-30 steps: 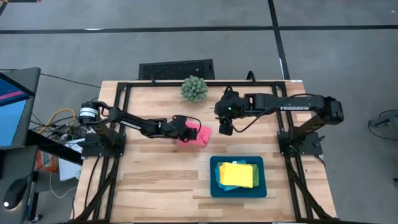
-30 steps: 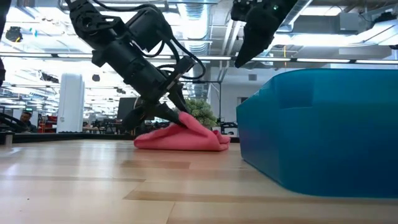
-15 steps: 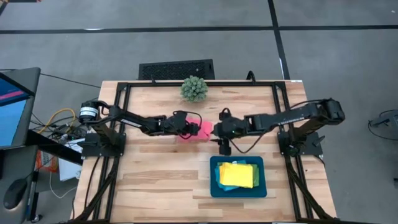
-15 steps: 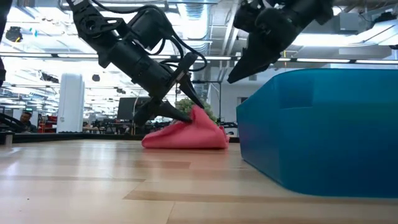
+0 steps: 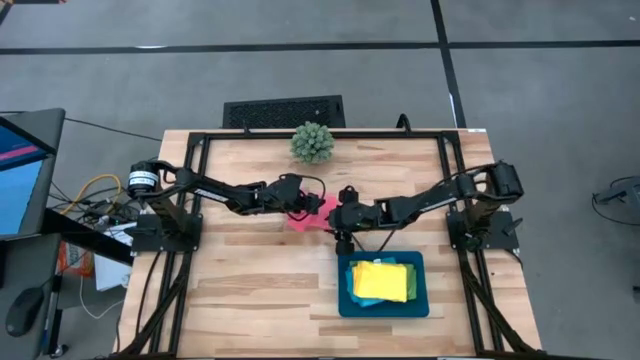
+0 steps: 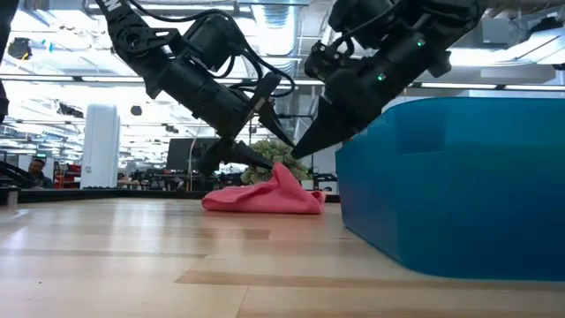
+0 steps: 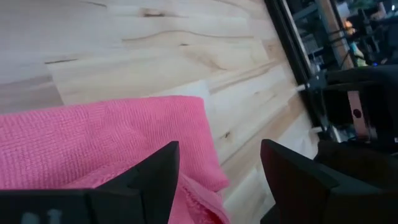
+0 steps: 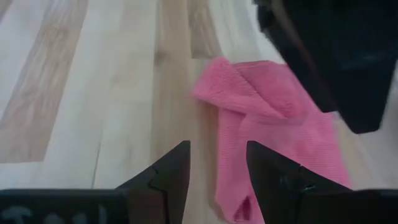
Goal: Fold microfiber towels
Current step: Fold the pink microfiber towel
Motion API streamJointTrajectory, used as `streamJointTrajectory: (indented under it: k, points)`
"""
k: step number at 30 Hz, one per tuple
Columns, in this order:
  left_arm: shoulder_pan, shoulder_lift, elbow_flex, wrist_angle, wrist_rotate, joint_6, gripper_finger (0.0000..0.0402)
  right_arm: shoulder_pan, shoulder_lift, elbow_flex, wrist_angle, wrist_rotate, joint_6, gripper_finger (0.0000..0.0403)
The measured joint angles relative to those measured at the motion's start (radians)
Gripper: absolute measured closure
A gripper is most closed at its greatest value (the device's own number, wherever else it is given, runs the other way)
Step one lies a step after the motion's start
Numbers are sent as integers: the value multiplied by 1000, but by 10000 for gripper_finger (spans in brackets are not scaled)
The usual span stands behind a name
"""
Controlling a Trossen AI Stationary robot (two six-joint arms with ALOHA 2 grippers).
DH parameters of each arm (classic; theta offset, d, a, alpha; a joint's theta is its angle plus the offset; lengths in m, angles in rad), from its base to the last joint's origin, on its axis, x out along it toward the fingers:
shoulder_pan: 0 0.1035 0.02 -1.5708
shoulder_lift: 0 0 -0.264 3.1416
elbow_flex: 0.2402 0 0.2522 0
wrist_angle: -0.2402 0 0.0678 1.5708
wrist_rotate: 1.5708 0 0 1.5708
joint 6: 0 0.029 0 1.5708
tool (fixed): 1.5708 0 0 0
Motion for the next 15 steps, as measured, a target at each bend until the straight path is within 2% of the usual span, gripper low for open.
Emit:
streamJointTrajectory:
  k: [5, 10, 15]
  points:
    - [42, 0, 0, 4, 92, 13, 184, 30, 60, 52, -3, 0, -10, 221]
    - [111, -18, 1, 19, 282, 28, 184, 44, 163, 120, -9, -25, -16, 221]
    - [135, -21, 0, 8, 387, 24, 184, 23, 206, 187, -100, 87, -25, 221]
